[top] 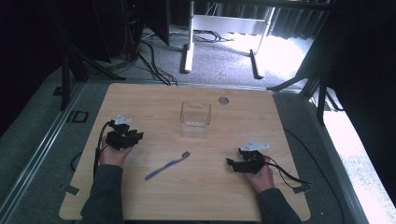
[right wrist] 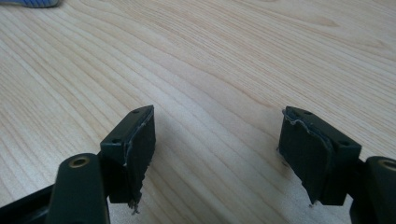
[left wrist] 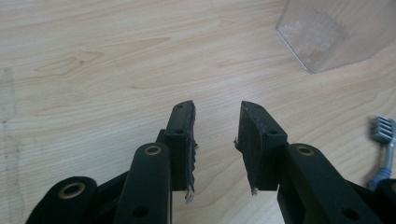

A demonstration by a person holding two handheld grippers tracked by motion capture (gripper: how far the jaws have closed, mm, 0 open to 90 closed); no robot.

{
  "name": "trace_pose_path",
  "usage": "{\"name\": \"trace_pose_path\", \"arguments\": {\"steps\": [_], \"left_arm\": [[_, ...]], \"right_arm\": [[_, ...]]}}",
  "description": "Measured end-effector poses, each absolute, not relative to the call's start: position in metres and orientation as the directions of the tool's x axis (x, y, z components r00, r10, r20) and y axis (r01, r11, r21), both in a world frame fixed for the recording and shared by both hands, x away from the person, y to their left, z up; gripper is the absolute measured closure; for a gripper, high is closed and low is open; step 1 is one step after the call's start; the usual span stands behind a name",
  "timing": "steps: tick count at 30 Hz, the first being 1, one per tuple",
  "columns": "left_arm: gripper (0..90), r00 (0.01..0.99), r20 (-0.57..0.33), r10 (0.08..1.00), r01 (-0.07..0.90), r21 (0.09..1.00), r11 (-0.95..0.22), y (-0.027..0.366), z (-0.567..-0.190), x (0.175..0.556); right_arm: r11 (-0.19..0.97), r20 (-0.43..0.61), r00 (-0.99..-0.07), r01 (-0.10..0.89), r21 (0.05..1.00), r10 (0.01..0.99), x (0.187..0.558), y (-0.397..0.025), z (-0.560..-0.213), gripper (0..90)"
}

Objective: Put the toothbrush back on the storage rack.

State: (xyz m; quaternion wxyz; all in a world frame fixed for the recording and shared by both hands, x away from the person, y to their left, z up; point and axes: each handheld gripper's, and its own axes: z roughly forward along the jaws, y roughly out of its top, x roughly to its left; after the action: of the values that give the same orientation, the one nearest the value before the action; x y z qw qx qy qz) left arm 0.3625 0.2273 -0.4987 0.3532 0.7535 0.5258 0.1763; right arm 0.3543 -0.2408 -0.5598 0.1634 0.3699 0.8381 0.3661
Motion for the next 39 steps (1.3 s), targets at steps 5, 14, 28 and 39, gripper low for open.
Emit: {"name": "trace_pose_path", "arguments": {"steps": [5,14,28,39], "left_arm": [[64.5,0.391,-0.111,0.914,0.666,0.719,-0.197,0.226,-0.497,0.362],[62.0,0.426,-0.094,0.900,0.659,0.714,-0.237,0.222,-0.492,0.360],[62.5,0.467,-0.062,0.882,0.634,0.719,-0.286,0.209,-0.482,0.355],[61.4,0.465,-0.051,0.884,0.626,0.725,-0.287,0.199,-0.475,0.352]], "right_arm": [[0.458,-0.003,-0.673,0.501,0.734,0.740,0.354,-0.241,-0.560,26.9],[0.458,-0.003,-0.673,0.501,0.734,0.740,0.354,-0.241,-0.560,26.9],[0.459,-0.004,-0.673,0.500,0.735,0.739,0.354,-0.241,-0.560,26.9],[0.458,-0.003,-0.673,0.500,0.735,0.740,0.354,-0.241,-0.560,26.9]]}}
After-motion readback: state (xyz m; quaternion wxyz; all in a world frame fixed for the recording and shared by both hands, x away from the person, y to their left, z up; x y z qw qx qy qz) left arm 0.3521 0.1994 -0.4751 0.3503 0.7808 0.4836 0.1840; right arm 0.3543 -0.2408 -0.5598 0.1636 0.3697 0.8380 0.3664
